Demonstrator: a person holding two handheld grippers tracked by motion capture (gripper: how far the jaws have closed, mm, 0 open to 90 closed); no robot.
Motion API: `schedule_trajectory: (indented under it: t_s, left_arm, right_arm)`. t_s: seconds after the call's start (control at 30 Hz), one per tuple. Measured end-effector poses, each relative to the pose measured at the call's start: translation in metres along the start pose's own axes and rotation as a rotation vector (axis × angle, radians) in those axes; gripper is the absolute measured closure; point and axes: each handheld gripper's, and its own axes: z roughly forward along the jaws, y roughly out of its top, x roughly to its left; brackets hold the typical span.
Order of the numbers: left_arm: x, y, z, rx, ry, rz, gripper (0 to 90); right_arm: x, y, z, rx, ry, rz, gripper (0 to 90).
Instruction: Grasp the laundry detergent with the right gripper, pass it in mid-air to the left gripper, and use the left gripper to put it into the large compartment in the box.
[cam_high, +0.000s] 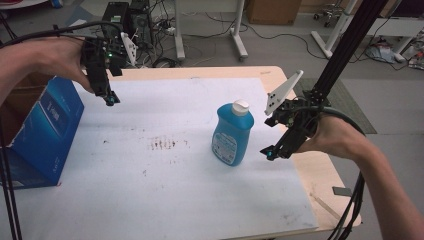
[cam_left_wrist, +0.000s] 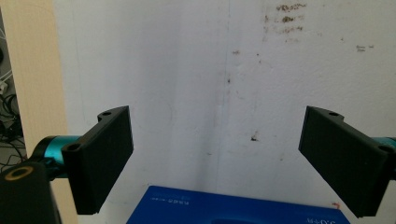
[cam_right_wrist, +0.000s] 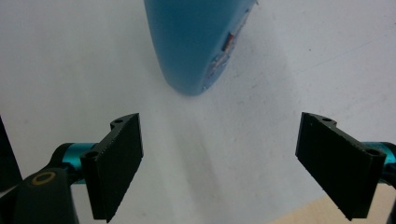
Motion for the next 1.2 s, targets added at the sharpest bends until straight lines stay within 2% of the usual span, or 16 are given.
schedule_trajectory:
  t_s: [0.07, 0.1, 0.13, 0.17, 0.37, 0.47, 0.67, 0.83, 0.97, 1.13, 1.2]
  left_arm:
    - [0.000, 0.000, -0.001, -0.011, 0.001, -0.003, 10.0]
    - [0.000, 0.000, -0.001, -0.011, 0.001, -0.003, 10.0]
    - [0.000, 0.000, -0.003, -0.017, 0.006, -0.003, 10.0]
    - [0.000, -0.001, -0.003, -0.017, 0.007, -0.003, 10.1]
    - [0.001, -0.004, -0.005, -0.017, 0.014, -0.007, 10.0]
    - [0.000, -0.006, -0.005, -0.020, 0.017, -0.013, 10.1]
    - [0.000, -0.007, -0.005, -0.014, 0.018, -0.011, 10.0]
    - [0.000, -0.008, -0.005, -0.011, 0.024, -0.012, 10.1]
    - [0.001, -0.009, -0.006, -0.018, 0.032, -0.015, 10.1]
    - [0.001, -0.010, -0.006, -0.013, 0.032, -0.017, 10.1]
    - [0.001, -0.010, -0.007, -0.015, 0.036, -0.020, 10.1]
  right_arm:
    - [0.006, -0.001, 0.003, -0.023, -0.015, 0.038, 14.0]
    - [0.006, -0.001, 0.003, -0.023, -0.015, 0.038, 14.0]
    - [0.008, -0.002, 0.006, -0.035, -0.012, 0.064, 14.0]
    - [0.011, -0.004, 0.010, -0.062, -0.013, 0.100, 14.0]
    - [0.018, -0.005, 0.016, -0.195, -0.027, 0.214, 13.6]
    - [0.024, -0.003, 0.021, -0.232, -0.053, 0.239, 13.5]
    - [0.031, 0.003, 0.035, -0.265, -0.111, 0.293, 13.5]
    - [0.036, 0.006, 0.042, -0.310, -0.136, 0.333, 13.5]
    - [0.040, 0.007, 0.046, -0.326, -0.186, 0.347, 13.6]
    - [0.042, 0.009, 0.051, -0.356, -0.215, 0.366, 13.6]
    - [0.042, 0.009, 0.053, -0.369, -0.208, 0.379, 13.5]
